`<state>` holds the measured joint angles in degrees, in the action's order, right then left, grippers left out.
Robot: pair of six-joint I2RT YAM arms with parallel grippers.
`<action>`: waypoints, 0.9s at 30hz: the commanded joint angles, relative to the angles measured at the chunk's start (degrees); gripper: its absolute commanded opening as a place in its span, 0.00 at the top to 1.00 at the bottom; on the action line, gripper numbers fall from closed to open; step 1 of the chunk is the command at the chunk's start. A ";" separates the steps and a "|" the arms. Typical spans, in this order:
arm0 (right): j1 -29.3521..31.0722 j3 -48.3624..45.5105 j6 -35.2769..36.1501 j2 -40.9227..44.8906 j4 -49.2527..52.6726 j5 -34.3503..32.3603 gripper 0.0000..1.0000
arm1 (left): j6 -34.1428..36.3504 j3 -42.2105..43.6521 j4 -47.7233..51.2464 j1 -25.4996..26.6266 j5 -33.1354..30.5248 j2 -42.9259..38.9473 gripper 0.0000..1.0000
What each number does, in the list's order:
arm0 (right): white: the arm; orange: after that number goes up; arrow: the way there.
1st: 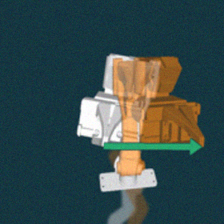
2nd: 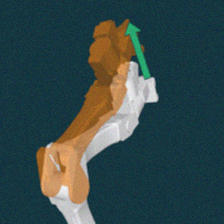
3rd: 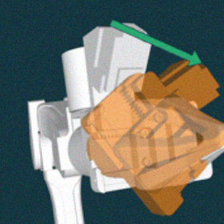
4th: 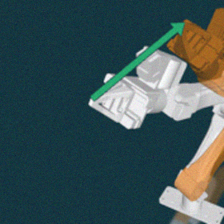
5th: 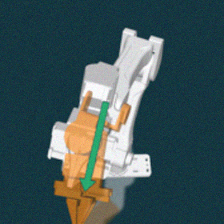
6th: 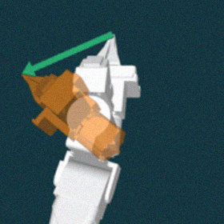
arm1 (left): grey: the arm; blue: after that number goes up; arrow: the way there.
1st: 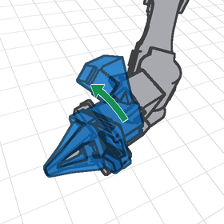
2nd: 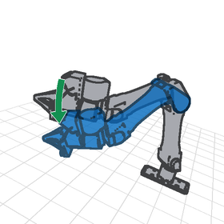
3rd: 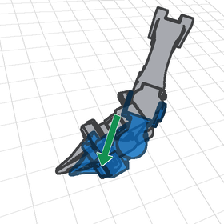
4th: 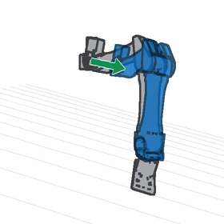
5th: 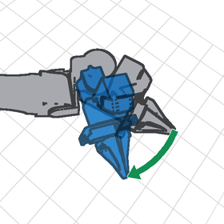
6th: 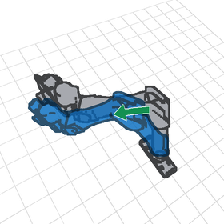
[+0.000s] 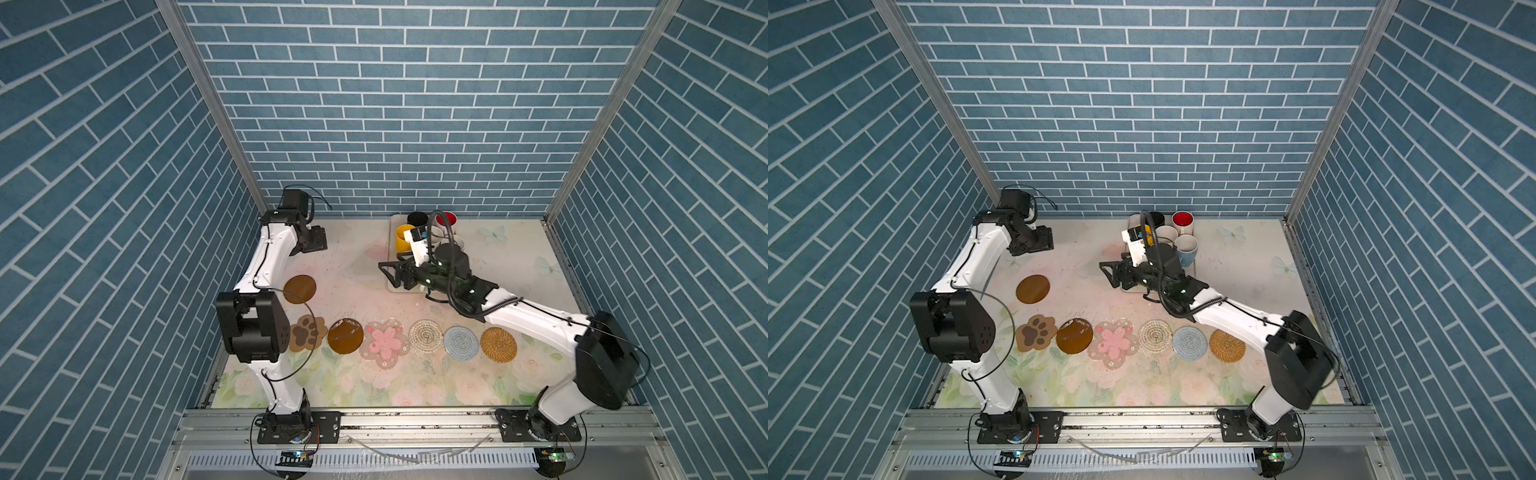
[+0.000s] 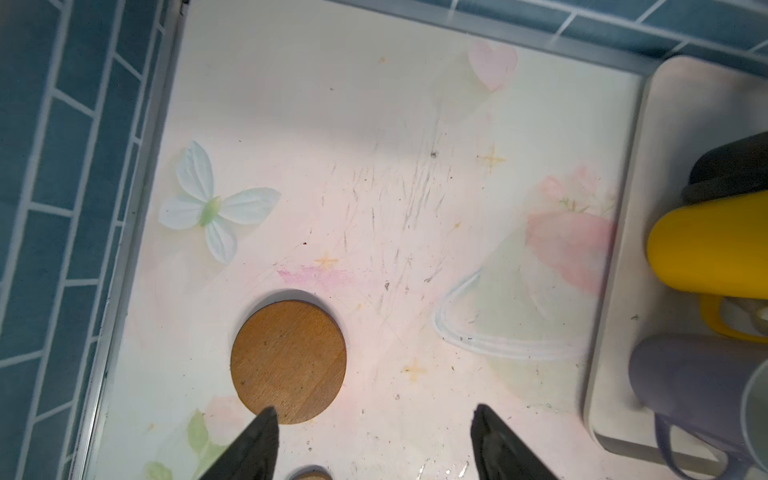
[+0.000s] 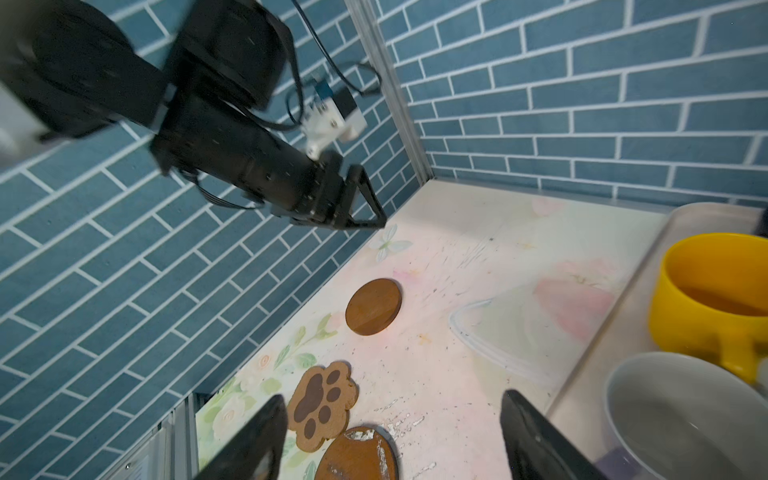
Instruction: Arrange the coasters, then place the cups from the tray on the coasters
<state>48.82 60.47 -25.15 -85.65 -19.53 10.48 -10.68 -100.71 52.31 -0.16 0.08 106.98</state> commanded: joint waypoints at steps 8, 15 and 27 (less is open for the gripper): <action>-0.94 -19.08 1.30 20.81 6.39 -6.69 0.18 | 3.76 -1.07 2.47 0.16 -6.93 13.07 0.24; -0.87 -27.48 1.26 32.88 10.60 -9.82 0.17 | 2.71 -0.05 0.78 -1.28 -7.28 16.88 0.24; -1.09 -30.50 2.63 32.76 9.41 -10.57 0.16 | 2.50 2.62 -1.77 -3.59 -6.39 20.72 0.25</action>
<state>47.92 30.55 -24.99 -52.38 -9.41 0.60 -8.27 -98.72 51.24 -2.90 -6.37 126.34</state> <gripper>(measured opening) 0.843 0.751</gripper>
